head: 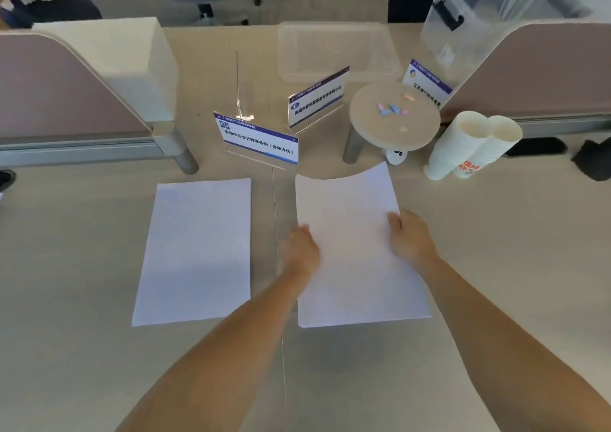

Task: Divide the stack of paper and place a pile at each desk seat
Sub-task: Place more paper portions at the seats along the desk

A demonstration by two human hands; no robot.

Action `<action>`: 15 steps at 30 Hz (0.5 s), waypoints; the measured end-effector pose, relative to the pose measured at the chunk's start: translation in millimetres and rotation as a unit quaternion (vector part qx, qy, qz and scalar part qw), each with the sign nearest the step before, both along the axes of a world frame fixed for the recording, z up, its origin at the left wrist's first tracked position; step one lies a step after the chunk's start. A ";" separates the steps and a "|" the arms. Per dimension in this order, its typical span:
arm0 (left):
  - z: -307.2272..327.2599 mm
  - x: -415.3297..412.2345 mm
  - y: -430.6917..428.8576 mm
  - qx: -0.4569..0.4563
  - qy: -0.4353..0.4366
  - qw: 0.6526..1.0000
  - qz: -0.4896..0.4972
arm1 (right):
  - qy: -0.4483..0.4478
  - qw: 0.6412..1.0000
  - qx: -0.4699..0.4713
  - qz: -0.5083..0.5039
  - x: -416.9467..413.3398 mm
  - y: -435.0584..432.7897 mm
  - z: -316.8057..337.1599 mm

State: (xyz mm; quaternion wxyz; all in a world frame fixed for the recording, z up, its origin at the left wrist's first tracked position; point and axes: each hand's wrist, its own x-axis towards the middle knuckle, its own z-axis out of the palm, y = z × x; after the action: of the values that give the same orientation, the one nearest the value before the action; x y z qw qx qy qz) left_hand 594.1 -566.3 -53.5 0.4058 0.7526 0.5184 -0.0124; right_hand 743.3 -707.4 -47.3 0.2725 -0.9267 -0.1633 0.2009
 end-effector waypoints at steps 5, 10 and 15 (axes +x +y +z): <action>-19.0 7.4 5.5 0.009 0.015 1.000 0.026 | 0.000 1.000 -0.024 0.019 14.9 17.6 -22.0; -22.6 14.0 22.9 -0.050 0.016 0.999 0.007 | -0.001 0.999 -0.030 0.025 18.5 30.0 -31.8; -17.1 15.8 36.3 -0.125 0.032 0.992 -0.011 | 0.013 0.997 -0.070 0.017 23.9 28.2 -34.0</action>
State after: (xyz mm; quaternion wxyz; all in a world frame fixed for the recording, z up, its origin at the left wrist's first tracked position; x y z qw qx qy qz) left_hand 610.0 -530.0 -70.6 0.4797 0.7009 0.5173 -0.1054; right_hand 767.1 -679.2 -81.3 0.2060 -0.9378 -0.1609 0.2284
